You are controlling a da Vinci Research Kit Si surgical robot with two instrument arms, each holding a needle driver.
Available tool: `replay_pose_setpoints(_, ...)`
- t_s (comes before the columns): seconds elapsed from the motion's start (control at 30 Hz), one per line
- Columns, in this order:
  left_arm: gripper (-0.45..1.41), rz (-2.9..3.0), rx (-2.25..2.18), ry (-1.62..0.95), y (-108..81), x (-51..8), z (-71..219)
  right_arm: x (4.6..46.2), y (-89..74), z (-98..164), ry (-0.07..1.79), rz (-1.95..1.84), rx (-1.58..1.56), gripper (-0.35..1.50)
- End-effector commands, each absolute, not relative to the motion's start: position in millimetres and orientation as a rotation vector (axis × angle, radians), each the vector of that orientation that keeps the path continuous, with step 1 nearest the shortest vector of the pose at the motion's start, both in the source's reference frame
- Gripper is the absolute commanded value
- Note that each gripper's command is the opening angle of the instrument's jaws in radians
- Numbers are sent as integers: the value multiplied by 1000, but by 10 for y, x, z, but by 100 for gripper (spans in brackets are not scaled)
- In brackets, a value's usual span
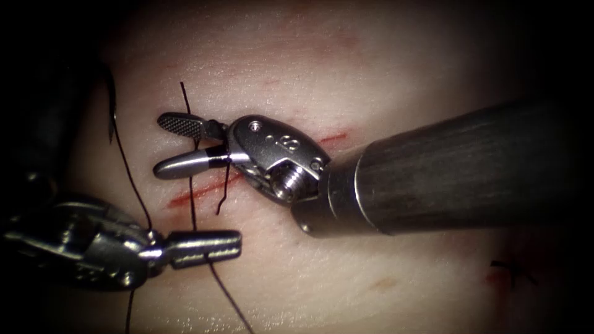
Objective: Wound Closure
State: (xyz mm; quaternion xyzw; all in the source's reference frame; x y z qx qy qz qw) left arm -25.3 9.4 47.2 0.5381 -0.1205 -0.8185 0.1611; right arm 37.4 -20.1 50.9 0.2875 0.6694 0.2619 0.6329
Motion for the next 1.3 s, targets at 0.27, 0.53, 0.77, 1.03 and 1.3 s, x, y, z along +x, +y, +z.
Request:
replay_pose_setpoints(0.27, -45, -2310, 1599, -327, 115, -246, 478, 382, -238, 518, 1507, 510, 687, 113)
replay_pose_setpoints(0.53, -45, -2275, 1649, -297, 144, -230, 482, 378, -256, 518, 1507, 425, 754, 113)
replay_pose_setpoints(0.77, -45, -2233, 1690, -290, 174, -218, 503, 377, -255, 514, 1536, 387, 794, 113)
replay_pose_setpoints(1.03, -45, -2224, 1676, -306, 186, -211, 543, 375, -257, 508, 1564, 345, 839, 113)
replay_pose_setpoints(1.3, -45, -2207, 1662, -314, 191, -193, 577, 364, -252, 502, 1621, 314, 908, 111)
